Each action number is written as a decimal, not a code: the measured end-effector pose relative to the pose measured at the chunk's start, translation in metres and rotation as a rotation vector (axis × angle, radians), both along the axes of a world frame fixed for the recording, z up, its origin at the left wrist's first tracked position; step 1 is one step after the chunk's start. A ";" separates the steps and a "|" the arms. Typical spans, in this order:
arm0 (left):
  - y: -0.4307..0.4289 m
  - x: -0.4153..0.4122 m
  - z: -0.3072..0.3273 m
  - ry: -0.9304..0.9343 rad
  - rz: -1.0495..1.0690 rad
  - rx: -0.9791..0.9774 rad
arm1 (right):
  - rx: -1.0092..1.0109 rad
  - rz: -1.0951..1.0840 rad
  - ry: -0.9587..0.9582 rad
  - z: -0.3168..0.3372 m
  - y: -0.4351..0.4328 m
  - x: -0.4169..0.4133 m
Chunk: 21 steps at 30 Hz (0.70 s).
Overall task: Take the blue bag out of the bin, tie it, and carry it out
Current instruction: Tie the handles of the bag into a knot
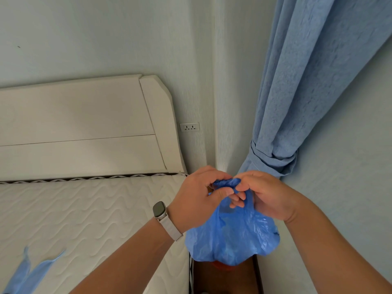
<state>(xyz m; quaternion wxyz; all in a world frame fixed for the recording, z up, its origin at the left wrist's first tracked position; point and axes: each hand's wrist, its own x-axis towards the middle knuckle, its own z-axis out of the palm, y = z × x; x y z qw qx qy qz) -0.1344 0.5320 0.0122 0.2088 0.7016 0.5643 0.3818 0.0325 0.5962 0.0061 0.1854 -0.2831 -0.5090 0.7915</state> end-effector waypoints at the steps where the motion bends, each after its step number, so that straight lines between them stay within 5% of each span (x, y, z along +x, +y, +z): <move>1: 0.000 -0.001 -0.001 -0.001 0.013 0.005 | -0.005 -0.021 0.012 -0.001 0.000 -0.001; 13: 0.001 -0.006 -0.002 -0.406 0.168 -0.191 | 0.844 -0.486 -0.159 0.004 -0.006 -0.008; 21: -0.001 -0.007 -0.005 -0.545 0.180 -0.219 | 0.755 -0.291 -0.267 -0.002 -0.010 -0.013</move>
